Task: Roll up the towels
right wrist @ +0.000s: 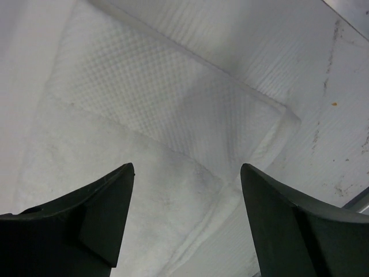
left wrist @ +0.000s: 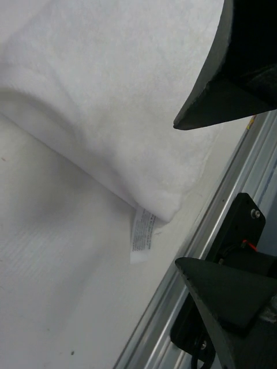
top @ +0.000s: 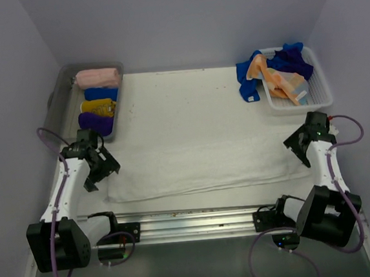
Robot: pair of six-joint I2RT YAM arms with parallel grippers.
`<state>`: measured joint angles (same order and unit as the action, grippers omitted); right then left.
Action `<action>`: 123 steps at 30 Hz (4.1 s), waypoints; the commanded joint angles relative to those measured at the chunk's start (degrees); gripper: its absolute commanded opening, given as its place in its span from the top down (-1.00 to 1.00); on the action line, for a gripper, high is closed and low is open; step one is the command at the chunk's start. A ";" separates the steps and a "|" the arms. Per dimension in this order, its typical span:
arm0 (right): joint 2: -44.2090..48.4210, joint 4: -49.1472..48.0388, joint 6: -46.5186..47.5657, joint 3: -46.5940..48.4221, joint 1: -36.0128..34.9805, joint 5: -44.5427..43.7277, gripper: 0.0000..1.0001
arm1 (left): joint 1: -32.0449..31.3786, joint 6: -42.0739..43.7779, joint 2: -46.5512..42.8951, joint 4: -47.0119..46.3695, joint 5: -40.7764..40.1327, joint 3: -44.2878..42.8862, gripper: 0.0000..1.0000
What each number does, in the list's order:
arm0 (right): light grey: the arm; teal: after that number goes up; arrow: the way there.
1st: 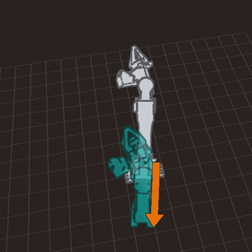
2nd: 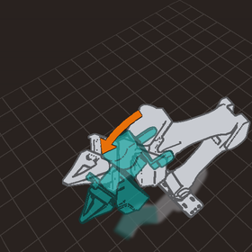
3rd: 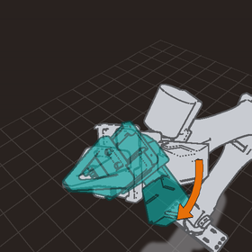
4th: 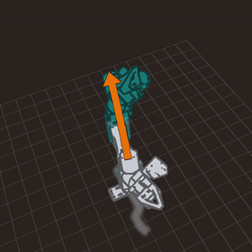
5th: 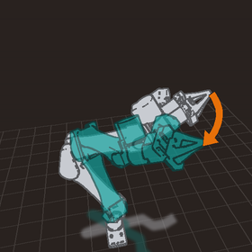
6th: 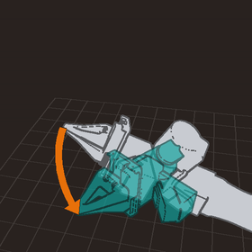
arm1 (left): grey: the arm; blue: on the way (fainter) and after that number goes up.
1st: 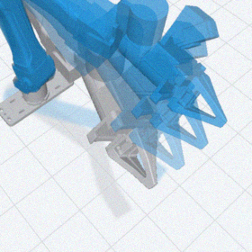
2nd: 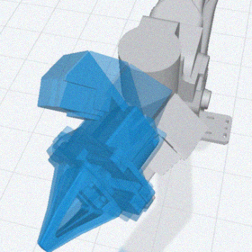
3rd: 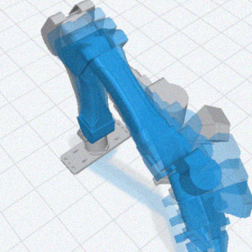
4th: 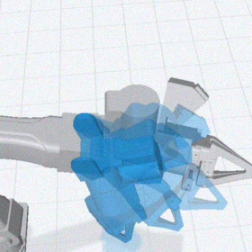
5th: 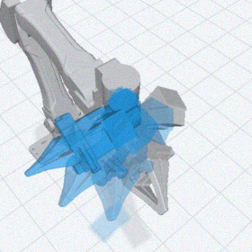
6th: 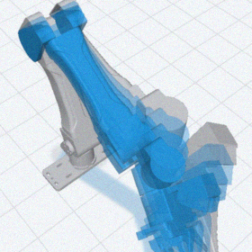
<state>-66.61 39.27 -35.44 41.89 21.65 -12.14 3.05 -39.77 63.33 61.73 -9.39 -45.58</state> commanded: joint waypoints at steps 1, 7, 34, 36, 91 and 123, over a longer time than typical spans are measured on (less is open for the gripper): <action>5.86 -3.31 0.37 4.33 -3.00 2.74 -0.60 | 0.03 2.77 0.04 -5.56 3.66 -4.86 -0.84; 1.86 -4.10 0.72 4.87 -21.20 -6.76 -0.10 | -13.56 -2.41 7.74 -13.39 4.46 -6.80 -0.63; -25.93 -15.54 -4.89 4.77 -37.01 8.28 0.23 | 4.51 -2.68 23.43 -20.61 -1.15 -4.60 -0.49; -27.34 -15.01 -6.47 6.53 -41.85 8.62 0.23 | 4.51 -2.60 20.27 -19.99 -2.48 -5.83 -0.49; -5.81 -2.09 -10.97 -6.64 -28.42 12.85 0.17 | 1.52 2.50 22.71 -22.36 3.67 -3.55 -0.52; 5.26 12.25 -10.70 -5.32 -28.42 6.86 1.00 | 1.52 2.41 22.98 -22.71 3.24 -3.64 -0.51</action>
<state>-60.69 51.07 -45.87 38.81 -6.96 -4.16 4.43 -37.89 86.96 41.08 -6.09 -48.10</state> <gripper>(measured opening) 0.008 0.757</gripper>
